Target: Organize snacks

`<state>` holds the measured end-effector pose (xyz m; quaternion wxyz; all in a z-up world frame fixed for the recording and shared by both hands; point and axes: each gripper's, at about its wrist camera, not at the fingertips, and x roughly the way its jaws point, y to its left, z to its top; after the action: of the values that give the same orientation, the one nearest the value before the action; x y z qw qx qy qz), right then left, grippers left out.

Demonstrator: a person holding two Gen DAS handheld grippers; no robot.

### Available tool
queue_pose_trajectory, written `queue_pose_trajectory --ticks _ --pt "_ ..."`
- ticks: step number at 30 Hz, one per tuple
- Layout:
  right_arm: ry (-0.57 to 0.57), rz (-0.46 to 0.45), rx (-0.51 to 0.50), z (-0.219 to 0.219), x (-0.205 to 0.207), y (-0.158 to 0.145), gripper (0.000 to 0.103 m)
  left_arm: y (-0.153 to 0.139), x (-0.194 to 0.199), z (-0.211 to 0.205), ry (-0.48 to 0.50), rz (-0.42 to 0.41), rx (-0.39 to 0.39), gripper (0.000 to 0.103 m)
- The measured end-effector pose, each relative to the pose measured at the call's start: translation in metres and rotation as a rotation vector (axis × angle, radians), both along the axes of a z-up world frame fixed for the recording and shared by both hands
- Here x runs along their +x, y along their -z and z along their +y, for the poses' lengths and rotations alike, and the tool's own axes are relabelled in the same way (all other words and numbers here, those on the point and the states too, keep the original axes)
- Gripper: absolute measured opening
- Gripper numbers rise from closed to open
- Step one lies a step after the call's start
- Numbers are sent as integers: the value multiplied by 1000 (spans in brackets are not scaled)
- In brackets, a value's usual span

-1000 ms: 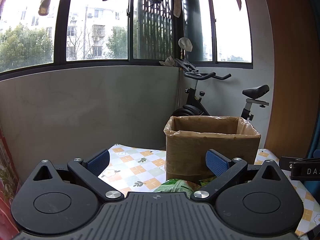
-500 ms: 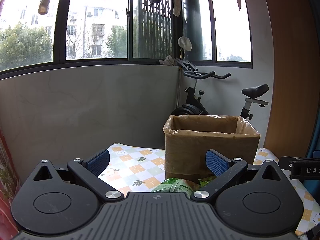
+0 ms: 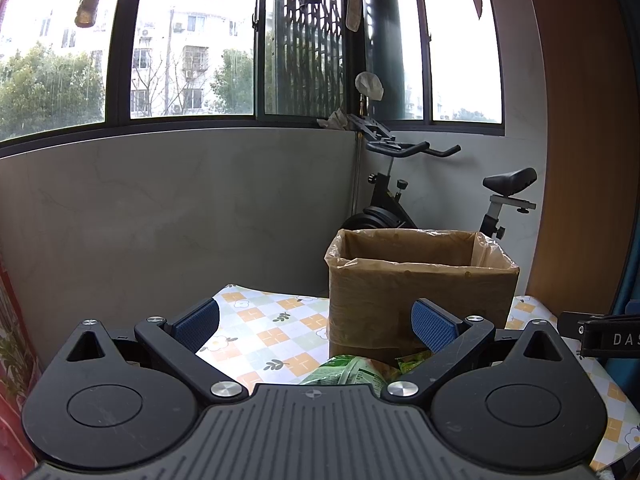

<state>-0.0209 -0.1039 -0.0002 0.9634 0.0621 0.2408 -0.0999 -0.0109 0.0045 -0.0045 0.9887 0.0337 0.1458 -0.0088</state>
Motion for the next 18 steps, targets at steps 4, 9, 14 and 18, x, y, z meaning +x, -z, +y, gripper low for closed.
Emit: queue_pose_trajectory --ticks 4,9,14,18 --pt "0 1 0 0 0 0 103 0 0 0 0 0 0 103" --pt "0 0 1 -1 0 0 103 0 0 0 -1 0 -1 103" --pt "-1 3 5 -1 0 1 103 0 1 -1 -1 4 -1 103" --pt "-5 6 18 -3 1 3 103 2 4 -2 -5 18 -8 103"
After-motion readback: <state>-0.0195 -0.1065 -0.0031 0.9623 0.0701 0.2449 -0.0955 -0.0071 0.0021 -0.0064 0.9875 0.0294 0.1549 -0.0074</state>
